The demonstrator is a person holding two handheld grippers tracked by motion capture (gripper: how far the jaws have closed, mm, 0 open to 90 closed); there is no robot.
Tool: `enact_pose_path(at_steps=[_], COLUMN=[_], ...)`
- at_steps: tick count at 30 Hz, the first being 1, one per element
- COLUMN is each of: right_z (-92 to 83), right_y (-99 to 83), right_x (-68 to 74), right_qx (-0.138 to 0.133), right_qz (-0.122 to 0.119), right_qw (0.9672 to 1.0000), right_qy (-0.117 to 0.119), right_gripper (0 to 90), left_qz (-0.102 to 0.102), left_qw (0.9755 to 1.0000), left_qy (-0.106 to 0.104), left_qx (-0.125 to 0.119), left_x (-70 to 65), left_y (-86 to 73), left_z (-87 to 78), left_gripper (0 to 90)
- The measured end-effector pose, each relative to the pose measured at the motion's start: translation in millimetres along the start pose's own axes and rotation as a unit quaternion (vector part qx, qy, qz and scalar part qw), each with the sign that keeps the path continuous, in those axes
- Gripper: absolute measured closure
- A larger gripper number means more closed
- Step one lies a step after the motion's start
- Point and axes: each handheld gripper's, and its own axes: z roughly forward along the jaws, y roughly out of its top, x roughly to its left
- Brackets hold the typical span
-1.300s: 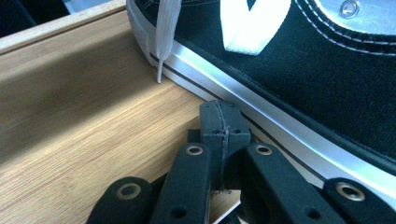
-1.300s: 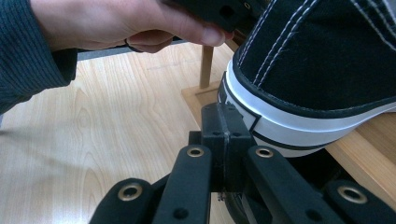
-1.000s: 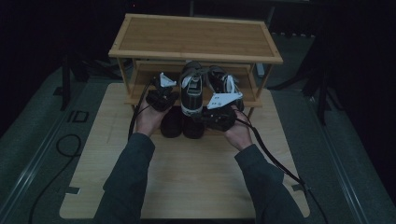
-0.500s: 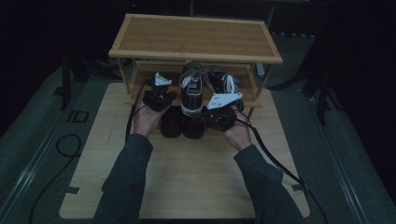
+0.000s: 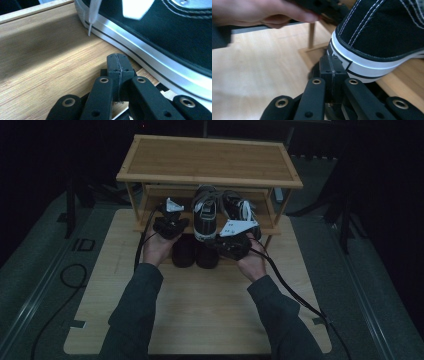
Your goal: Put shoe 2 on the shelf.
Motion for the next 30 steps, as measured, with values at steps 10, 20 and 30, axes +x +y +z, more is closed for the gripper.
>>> enact_pose_path(at_steps=[10, 20, 30], right_z=[6.7, 19.2, 23.7], right_y=[-1.0, 6.4, 8.8], right_x=[1.4, -1.3, -1.5], right_qx=[-0.008, -0.001, 0.0], right_qz=[0.004, 0.009, 0.007], right_qw=[0.9996, 0.999, 0.9991], right_qy=[-0.028, -0.043, -0.043], right_gripper=[90.0, 90.0, 90.0], left_qz=[-0.001, -0.003, -0.006], left_qw=[1.0, 1.0, 1.0], left_qy=[0.0, -0.003, -0.004], left_qx=[-0.001, -0.002, -0.002], left_x=[0.3, 0.9, 1.2], left_y=[-0.4, -1.0, -1.0], left_z=[0.0, -0.3, -0.2], left_gripper=[90.0, 90.0, 90.0])
